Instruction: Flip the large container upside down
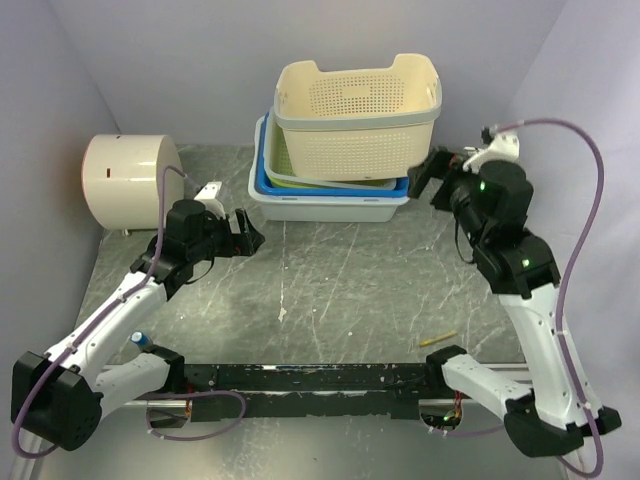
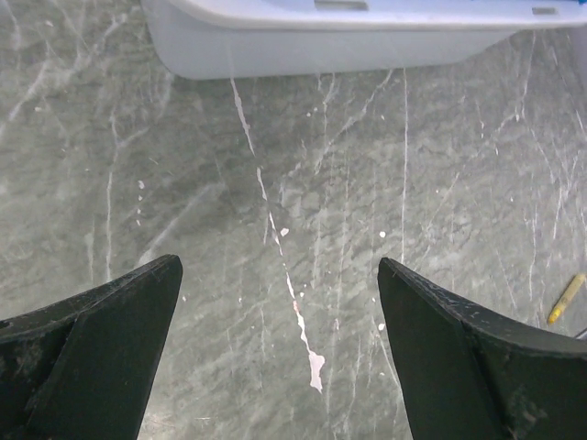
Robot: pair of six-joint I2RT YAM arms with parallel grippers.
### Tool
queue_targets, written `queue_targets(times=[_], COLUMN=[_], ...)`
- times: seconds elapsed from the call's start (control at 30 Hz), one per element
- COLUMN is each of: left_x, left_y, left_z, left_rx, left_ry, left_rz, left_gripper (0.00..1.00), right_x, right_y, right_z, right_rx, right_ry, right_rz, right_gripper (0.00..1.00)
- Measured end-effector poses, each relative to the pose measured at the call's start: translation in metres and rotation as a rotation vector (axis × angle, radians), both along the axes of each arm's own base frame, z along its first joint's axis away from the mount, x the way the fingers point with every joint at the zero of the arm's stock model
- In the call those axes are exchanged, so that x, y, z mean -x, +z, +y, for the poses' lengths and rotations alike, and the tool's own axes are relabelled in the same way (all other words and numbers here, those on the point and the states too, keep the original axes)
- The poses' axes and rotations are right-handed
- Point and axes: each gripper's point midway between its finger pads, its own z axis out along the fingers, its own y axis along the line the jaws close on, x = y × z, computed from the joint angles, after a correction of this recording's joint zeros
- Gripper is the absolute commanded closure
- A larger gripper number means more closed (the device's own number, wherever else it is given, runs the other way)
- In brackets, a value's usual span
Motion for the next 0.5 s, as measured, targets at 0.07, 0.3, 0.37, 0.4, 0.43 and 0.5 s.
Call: queue_targets(times=[0.07, 0.3, 0.37, 0.4, 0.43, 0.5], left_x=[0.003, 0.005, 0.006, 0.007, 0.008, 0.009], left_y=[-0.003, -0.006, -0.008, -0.008, -0.008, -0.007], left_z=[-0.002, -0.005, -0.006, -0.006, -0.007, -0.007], left_rx=[0.0, -0.009, -0.011, -0.014, -0.016, -0.026], left_ry=[-0.014, -0.046, -0.059, -0.065, -0.071, -0.088], left_rz=[0.008, 0.012, 0.017, 0.018, 0.019, 0.02], left_gripper=[0.0, 0.0, 0.0, 0.01, 0.0, 0.01], right_x=[-0.013, -0.067, -0.084, -0.093, -0.101, -0.12], right_y=[0.03, 0.068, 0.068, 0.07, 0.073, 0.08], right_z=[0.014, 0.086, 0.1, 0.106, 0.11, 0.119], right_rx=[0.031, 0.174, 0.226, 0.255, 0.279, 0.34], right_ry=[0.079, 0.44, 0.507, 0.533, 0.549, 0.585], right_rz=[-0.062, -0.2, -0.218, -0.227, -0.237, -0.263], right_gripper=[0.0, 0.0, 0.0, 0.0, 0.0, 0.0])
